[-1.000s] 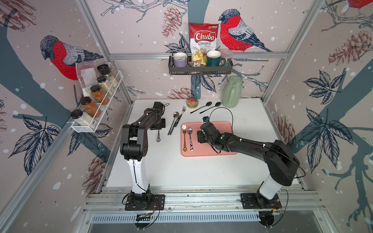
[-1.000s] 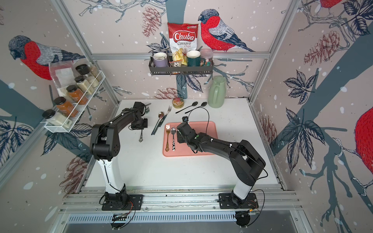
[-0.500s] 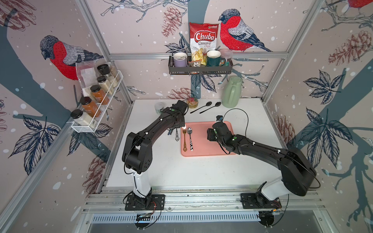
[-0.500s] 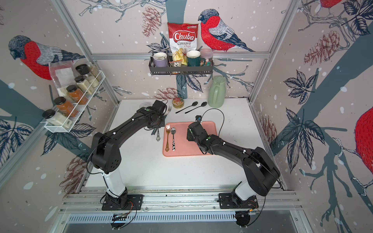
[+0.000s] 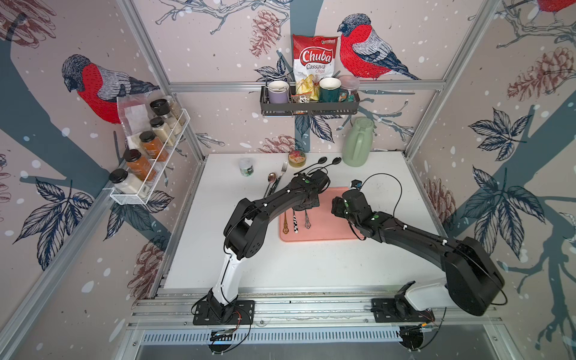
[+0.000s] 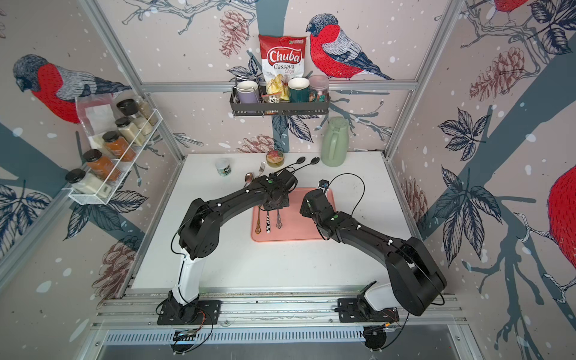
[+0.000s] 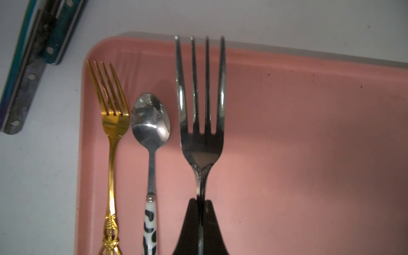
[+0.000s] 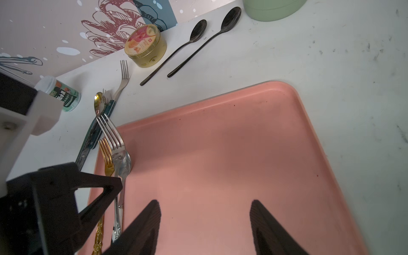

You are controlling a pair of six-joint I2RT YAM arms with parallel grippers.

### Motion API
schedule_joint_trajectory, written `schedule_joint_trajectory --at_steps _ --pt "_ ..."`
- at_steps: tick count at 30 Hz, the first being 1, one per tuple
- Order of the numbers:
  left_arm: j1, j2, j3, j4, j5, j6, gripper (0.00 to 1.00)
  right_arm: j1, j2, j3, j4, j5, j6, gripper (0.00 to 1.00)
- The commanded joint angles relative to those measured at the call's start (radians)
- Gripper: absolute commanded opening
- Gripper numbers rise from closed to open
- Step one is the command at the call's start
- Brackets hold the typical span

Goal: Set the spoon and fork side by side
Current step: Place the fork on the tray.

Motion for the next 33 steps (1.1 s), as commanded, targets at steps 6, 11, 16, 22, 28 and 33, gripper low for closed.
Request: schedule_joint_trajectory --at_steps 6,11,16,22,28,33 --pt "-0.019 0.048 0.005 -0.052 -0.044 -0.045 0.00 -0.008 -0.013 -0.013 0.049 -0.025 0.025 0.66" --pt "-0.017 0.070 0.004 -0.053 -0.056 -0.039 0.00 -0.008 -0.013 -0.014 0.049 -0.026 0.026 0.66" --pt "0.000 0.103 0.032 -0.068 -0.033 -0.013 0.00 -0.009 -0.016 -0.017 0.052 -0.025 0.027 0.66" --pt "0.022 0.107 0.048 -0.094 -0.036 0.030 0.00 -0.009 -0.012 -0.015 0.049 -0.028 0.026 0.66" --pt "0.025 0.131 0.069 -0.094 0.003 0.069 0.00 -0.010 -0.007 -0.011 0.048 -0.027 0.027 0.66" --pt "0.024 0.135 0.057 -0.080 0.022 0.064 0.00 -0.010 -0.006 -0.009 0.045 -0.028 0.027 0.66"
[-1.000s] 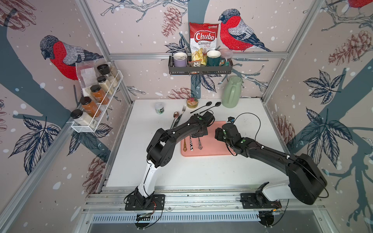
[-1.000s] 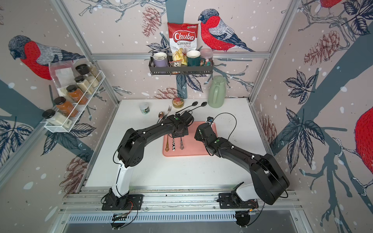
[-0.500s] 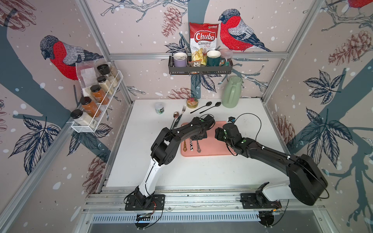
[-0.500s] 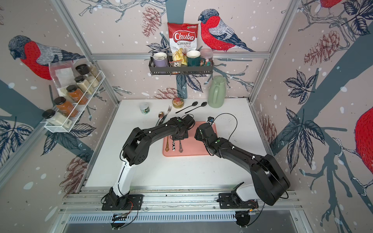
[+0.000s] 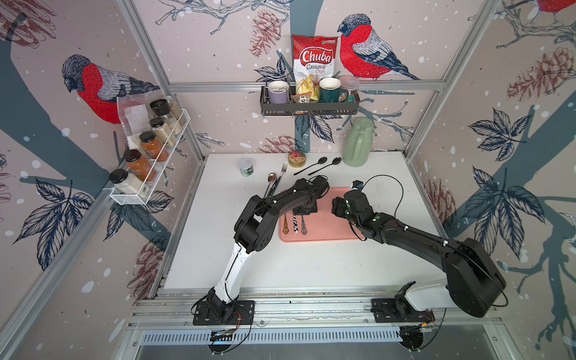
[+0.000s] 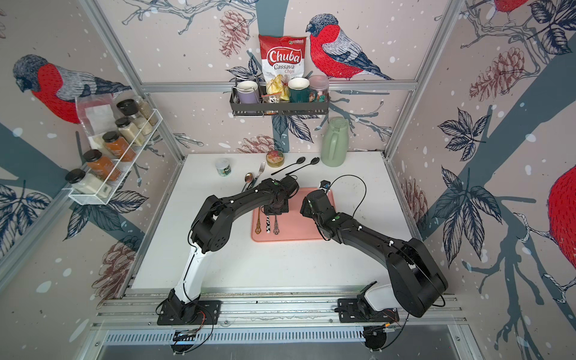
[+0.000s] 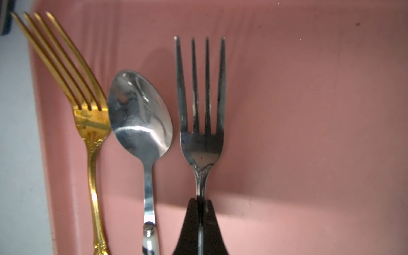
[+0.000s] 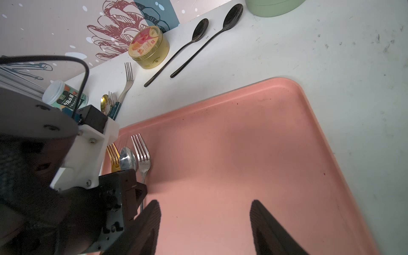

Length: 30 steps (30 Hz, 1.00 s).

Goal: Set the spoon and fork side by side
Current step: Place the fork on the tray, then pick up the spoon from the center of the board.

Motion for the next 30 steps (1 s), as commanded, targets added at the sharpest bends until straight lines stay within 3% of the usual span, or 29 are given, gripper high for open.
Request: schedule_joint_trajectory --at_steps 1,5,8,13,17,24,30 --pt "0.002 -0.001 -0.007 -0.003 0.008 0.006 0.03 0.000 0.002 0.006 0.016 0.001 0.008 0.66" --pt "0.000 -0.027 -0.011 0.006 -0.002 0.016 0.27 0.000 0.005 0.007 0.016 0.001 0.009 0.66" --pt "0.000 -0.070 -0.014 0.002 -0.036 0.023 0.33 0.000 0.008 0.010 0.014 0.001 0.009 0.66" --pt "0.001 -0.179 -0.016 0.000 -0.115 0.093 0.35 0.001 0.005 0.008 0.018 -0.001 0.009 0.66" --pt "0.033 -0.267 -0.021 0.008 -0.164 0.220 0.36 0.001 -0.002 0.001 0.028 -0.006 0.006 0.66" --pt "0.203 -0.302 -0.056 0.040 -0.154 0.447 0.41 0.001 0.003 0.002 0.031 -0.010 0.004 0.66" --pt "0.342 -0.213 -0.043 0.089 -0.042 0.553 0.40 0.001 0.012 0.012 0.026 -0.015 0.004 0.66"
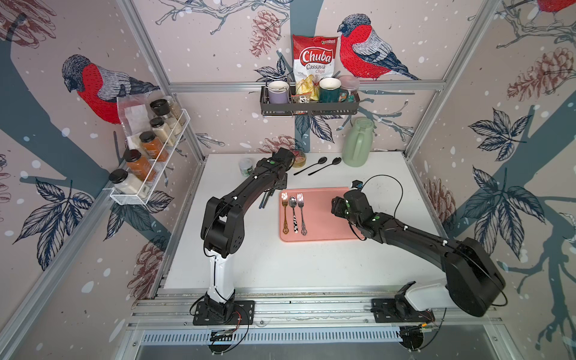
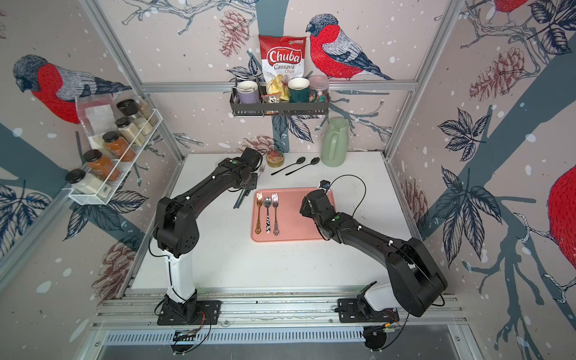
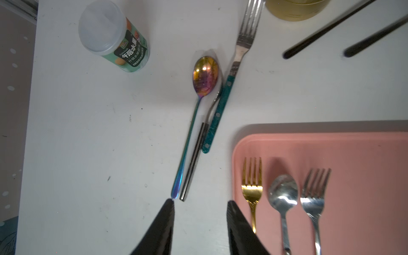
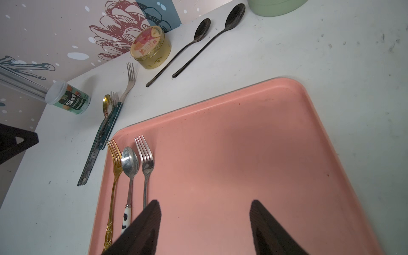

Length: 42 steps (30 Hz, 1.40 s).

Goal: Set the spoon and fork side by side
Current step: Pick up the spoon from the center of the board.

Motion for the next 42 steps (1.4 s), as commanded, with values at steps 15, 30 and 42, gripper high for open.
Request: schedule_joint_trajectory --at_steps 15,30,42 --pt "0.167 0.243 0.144 0.060 0.234 0.144 0.32 0.000 0.026 0.029 0.003 -0.015 -0.004 0.66" --pt "0.169 0.358 0.225 0.040 0.260 0.148 0.27 -0.001 0.026 0.030 -0.001 -0.017 -0.005 0.66" --pt "0.172 0.366 0.205 0.046 0.199 0.114 0.10 -0.003 0.025 0.030 -0.002 -0.019 -0.004 0.66"
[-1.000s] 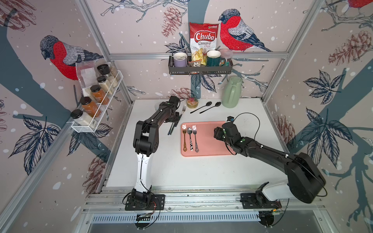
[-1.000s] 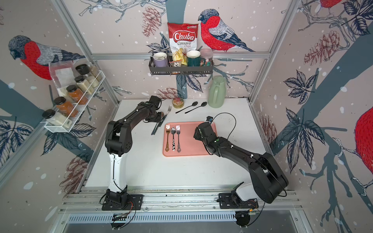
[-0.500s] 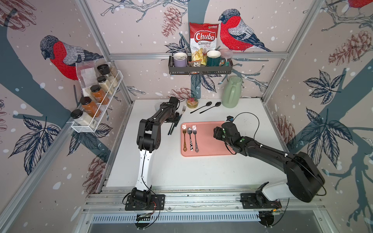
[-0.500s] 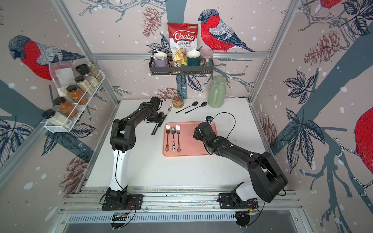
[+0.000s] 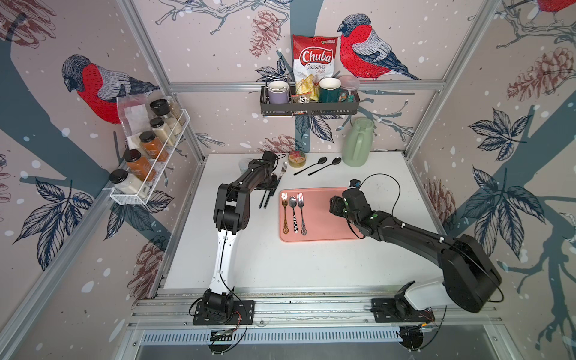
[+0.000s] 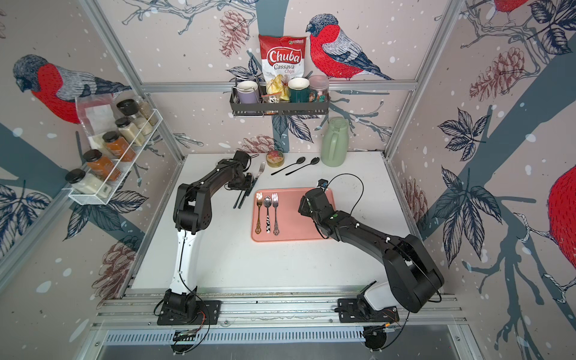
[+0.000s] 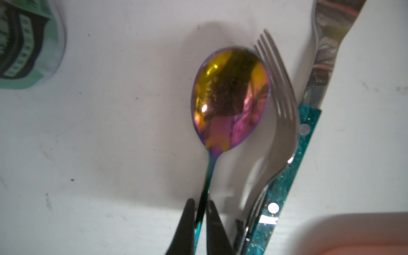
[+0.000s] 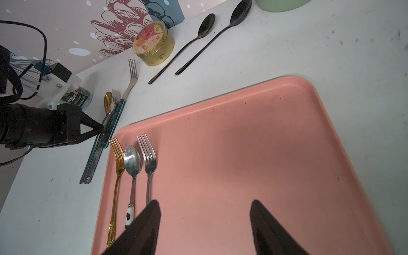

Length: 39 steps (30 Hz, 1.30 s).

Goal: Set the spoon and fork side by side
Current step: Pick up the spoon from the center of the board, then place the spoon on the tray.

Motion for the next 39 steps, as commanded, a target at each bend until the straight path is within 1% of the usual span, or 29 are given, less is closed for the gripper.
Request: schedule_joint_trajectory --at_steps 1,7,12,14,16,19,21,23,27,30,33,35,37,39 --pt "0.006 0.002 -0.015 -0.009 -0.031 -0.016 0.09 -0.002 -0.002 0.004 0.003 -0.005 -0.001 0.66" --pt "0.006 -0.041 -0.067 0.011 -0.041 -0.041 0.05 -0.005 -0.003 0.003 0.005 -0.010 0.003 0.66" --pt "0.001 -0.138 -0.126 -0.007 -0.072 -0.097 0.04 -0.009 -0.003 0.002 0.006 -0.015 0.004 0.66" --pt "-0.017 -0.198 -0.150 -0.031 -0.152 -0.146 0.01 -0.011 -0.004 0.002 0.006 -0.015 0.005 0.66" --pt "-0.045 -0.254 -0.186 -0.035 -0.203 -0.172 0.00 -0.009 -0.003 0.001 0.007 -0.016 0.006 0.66" --pt "-0.090 -0.344 -0.243 -0.039 -0.236 -0.225 0.00 -0.011 -0.006 0.000 0.007 -0.016 0.007 0.66" --pt "-0.126 -0.386 -0.255 -0.056 -0.253 -0.270 0.00 -0.011 -0.010 -0.004 0.008 -0.016 0.008 0.66" --pt "-0.165 -0.406 -0.252 -0.085 -0.233 -0.310 0.00 -0.011 -0.016 -0.008 0.010 -0.010 0.012 0.66" --pt "-0.293 -0.426 -0.277 -0.073 -0.215 -0.403 0.00 -0.011 -0.080 -0.059 0.026 0.048 0.029 0.65" --pt "-0.376 -0.415 -0.281 -0.061 -0.223 -0.469 0.00 -0.017 -0.159 -0.119 0.057 0.075 0.034 0.65" --pt "-0.449 -0.394 -0.290 -0.021 -0.218 -0.521 0.00 -0.044 -0.205 -0.160 0.071 0.067 0.062 0.64" --pt "-0.492 -0.372 -0.287 0.010 -0.222 -0.542 0.00 -0.069 -0.215 -0.179 0.088 0.036 0.084 0.63" --pt "-0.518 -0.344 -0.272 0.008 -0.243 -0.578 0.00 -0.085 -0.218 -0.191 0.103 0.012 0.093 0.63" --pt "-0.533 -0.313 -0.259 0.020 -0.229 -0.610 0.00 -0.090 -0.224 -0.198 0.105 0.008 0.094 0.63"
